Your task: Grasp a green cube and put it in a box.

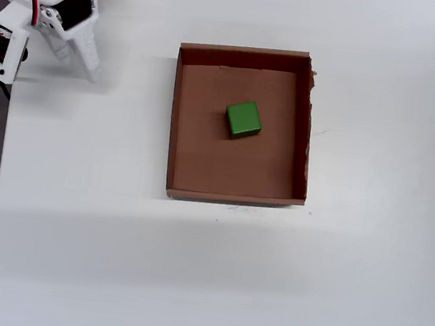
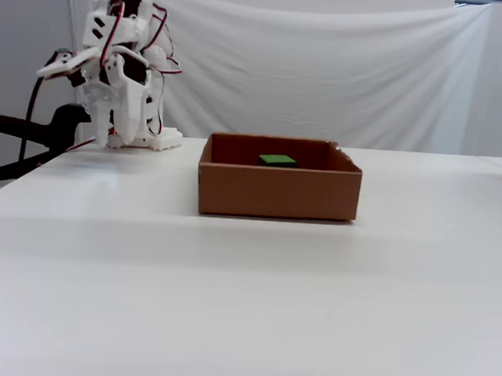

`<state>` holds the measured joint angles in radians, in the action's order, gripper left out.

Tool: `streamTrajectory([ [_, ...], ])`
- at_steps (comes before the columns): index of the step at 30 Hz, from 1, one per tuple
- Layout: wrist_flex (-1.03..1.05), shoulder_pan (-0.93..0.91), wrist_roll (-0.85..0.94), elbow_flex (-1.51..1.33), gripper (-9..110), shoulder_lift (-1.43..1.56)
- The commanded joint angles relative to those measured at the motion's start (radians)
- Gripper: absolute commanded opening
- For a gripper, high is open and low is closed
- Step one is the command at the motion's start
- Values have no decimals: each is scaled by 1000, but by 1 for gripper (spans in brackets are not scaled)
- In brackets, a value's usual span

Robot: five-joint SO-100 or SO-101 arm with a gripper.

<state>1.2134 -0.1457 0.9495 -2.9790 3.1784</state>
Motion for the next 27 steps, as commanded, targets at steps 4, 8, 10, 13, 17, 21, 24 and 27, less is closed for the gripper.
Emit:
streamTrajectory([
  [4,17,-6,-6,6,22,6],
  [8,17,-6,-6,6,22,6],
  [10,17,-6,-6,6,22,6],
  [13,17,-6,-8,6,22,6],
  [17,17,-6,-8,6,22,6],
  [21,17,-6,-8,6,22,6],
  [24,17,-6,-8,6,22,6],
  [27,17,-6,-8,6,22,6],
])
